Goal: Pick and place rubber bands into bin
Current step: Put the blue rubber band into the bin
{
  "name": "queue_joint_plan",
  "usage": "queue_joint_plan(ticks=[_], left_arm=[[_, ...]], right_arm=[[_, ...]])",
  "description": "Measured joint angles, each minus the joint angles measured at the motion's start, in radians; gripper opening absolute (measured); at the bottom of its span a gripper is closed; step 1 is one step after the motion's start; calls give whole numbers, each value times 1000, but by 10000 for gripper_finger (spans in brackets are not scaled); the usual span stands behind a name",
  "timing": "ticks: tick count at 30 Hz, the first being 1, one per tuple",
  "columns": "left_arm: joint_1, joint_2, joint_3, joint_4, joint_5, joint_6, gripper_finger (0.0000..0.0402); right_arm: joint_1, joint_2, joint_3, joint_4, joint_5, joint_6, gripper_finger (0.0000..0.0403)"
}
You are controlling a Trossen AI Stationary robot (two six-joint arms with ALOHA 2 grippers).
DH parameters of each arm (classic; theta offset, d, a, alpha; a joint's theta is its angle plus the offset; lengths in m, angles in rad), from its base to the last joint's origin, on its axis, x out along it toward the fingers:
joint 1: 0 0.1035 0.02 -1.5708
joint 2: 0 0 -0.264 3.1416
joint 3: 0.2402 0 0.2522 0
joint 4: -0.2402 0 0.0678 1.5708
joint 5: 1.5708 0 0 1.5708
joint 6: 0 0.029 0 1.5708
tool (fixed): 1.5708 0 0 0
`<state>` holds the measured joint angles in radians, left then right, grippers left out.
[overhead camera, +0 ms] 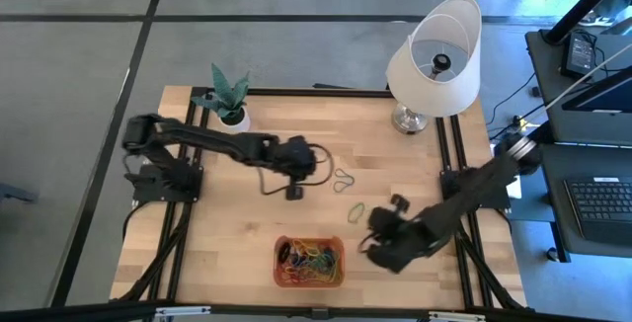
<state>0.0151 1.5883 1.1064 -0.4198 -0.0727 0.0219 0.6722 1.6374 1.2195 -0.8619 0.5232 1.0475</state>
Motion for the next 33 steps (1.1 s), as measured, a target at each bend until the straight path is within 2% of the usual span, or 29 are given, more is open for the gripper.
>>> queue_joint_plan(ticks=[4, 8, 13, 16, 20, 23, 26, 33], left_arm=[[2, 148, 183, -8, -53, 14, 4], [4, 285, 384, -99, -17, 91, 19], [3, 442, 615, -229, -13, 80, 71], [3, 522, 707, -239, -14, 69, 112], [5, 613, 775, -239, -59, 42, 164], [12, 667, 795, -249, -96, -32, 184], [22, 715, 803, -242, -61, -66, 190], [33, 786, 803, -252, -65, -139, 186]], right_arm=[[58, -203, -226, 73, -1, 54, 94], [110, -384, -410, 115, 0, 125, 93], [143, -563, -596, 219, 1, 130, 93], [144, -643, -684, 290, 0, 126, 93], [143, -715, -773, 370, 1, 125, 93], [143, -738, -815, 434, 0, 124, 93], [144, -746, -838, 473, -1, 120, 93], [155, -751, -840, 495, -17, 65, 93]])
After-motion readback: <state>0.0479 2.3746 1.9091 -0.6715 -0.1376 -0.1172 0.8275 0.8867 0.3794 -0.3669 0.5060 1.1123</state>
